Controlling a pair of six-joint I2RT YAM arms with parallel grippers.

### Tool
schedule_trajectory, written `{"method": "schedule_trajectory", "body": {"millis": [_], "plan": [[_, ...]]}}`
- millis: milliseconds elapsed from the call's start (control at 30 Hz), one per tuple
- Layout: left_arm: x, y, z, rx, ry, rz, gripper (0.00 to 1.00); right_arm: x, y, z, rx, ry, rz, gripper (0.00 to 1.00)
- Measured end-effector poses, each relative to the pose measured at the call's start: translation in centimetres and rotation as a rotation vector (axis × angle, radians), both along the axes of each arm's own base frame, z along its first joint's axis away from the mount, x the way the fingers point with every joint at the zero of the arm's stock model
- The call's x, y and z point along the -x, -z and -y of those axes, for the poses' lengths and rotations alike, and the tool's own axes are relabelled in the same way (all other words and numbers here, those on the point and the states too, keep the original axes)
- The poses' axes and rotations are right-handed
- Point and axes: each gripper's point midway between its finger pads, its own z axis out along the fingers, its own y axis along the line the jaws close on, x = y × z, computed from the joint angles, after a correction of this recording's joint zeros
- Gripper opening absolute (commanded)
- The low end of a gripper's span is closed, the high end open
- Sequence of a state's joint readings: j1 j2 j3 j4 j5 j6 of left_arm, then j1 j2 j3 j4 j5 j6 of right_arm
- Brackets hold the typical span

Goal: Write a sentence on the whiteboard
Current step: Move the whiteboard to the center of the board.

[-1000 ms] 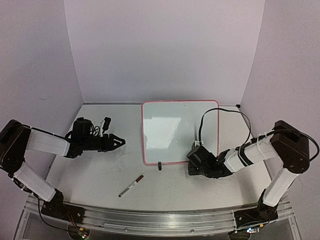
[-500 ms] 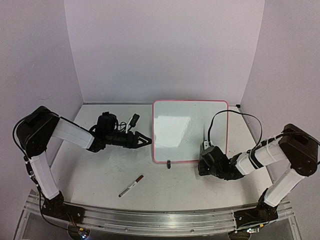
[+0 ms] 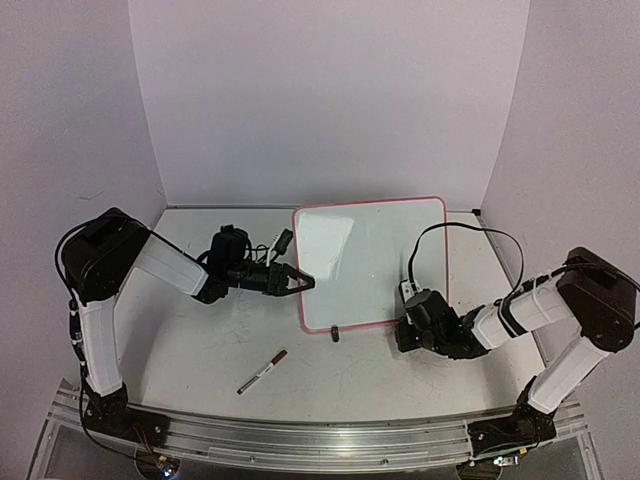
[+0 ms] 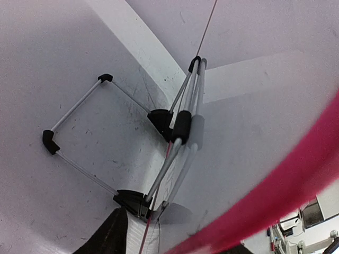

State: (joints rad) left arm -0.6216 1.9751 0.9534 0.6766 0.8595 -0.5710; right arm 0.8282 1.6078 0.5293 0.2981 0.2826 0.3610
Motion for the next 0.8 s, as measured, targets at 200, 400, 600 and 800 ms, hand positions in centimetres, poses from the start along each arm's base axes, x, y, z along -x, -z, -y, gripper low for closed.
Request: {"method": "schedule_trajectory", "body": {"millis": [200,400,600,800], "plan": [[-0.2,-0.2,0.3,0.017,0.005,0.016,0.14,0.0,0.0,-0.1,0.0,-0.005,0.0,0.0],[0.1,-1.2,0.3,0.053,0.025,0.124,0.0,0.0,-0.1,-0.4,-0.021,-0.008,0.001,0.0],[0.7,-1.2,-0.2,0.052,0.014,0.15,0.0,0.0,-0.2,-0.5,-0.036,-0.009,0.007,0.0],[1.1,-1.0,-0.9,0.05,0.002,0.162,0.0,0.1,-0.2,-0.6,-0.052,0.001,0.005,0.0]]}}
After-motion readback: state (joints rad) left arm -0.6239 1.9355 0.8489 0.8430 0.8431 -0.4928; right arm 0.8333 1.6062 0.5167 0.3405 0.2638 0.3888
